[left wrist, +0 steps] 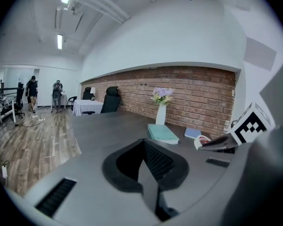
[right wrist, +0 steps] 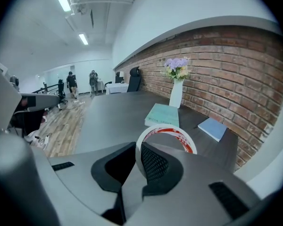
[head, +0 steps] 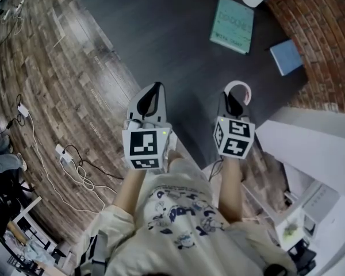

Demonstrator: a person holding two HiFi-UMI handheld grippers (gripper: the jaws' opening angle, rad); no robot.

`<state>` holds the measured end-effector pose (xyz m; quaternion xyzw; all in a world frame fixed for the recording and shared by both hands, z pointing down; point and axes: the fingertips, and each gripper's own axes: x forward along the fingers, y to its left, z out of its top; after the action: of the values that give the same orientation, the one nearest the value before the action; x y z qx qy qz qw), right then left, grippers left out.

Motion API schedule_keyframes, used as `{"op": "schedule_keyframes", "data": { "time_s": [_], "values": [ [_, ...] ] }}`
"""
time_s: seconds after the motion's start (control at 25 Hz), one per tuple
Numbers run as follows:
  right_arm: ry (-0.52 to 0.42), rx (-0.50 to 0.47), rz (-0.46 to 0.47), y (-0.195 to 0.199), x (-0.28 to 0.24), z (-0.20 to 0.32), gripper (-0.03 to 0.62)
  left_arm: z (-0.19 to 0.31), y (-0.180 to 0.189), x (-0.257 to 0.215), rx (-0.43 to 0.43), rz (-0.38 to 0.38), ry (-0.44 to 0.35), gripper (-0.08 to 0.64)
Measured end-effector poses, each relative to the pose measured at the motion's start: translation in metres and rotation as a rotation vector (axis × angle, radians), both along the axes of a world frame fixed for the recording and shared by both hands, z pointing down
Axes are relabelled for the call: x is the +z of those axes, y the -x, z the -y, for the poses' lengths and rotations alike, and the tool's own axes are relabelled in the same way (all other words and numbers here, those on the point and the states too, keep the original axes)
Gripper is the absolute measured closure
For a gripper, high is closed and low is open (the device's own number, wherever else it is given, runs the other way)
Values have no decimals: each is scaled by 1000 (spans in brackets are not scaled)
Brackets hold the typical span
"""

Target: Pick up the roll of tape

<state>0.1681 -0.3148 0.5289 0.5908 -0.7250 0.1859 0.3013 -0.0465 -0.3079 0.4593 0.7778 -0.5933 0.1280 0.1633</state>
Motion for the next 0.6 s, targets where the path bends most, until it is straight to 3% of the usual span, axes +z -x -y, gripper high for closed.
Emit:
{"op": "schedule_keyframes", "data": {
  "time_s": [0.6],
  "values": [
    [-245,39,28,23,-112,-2,555,10,30,-94,13,-26,-191,557]
  ]
}}
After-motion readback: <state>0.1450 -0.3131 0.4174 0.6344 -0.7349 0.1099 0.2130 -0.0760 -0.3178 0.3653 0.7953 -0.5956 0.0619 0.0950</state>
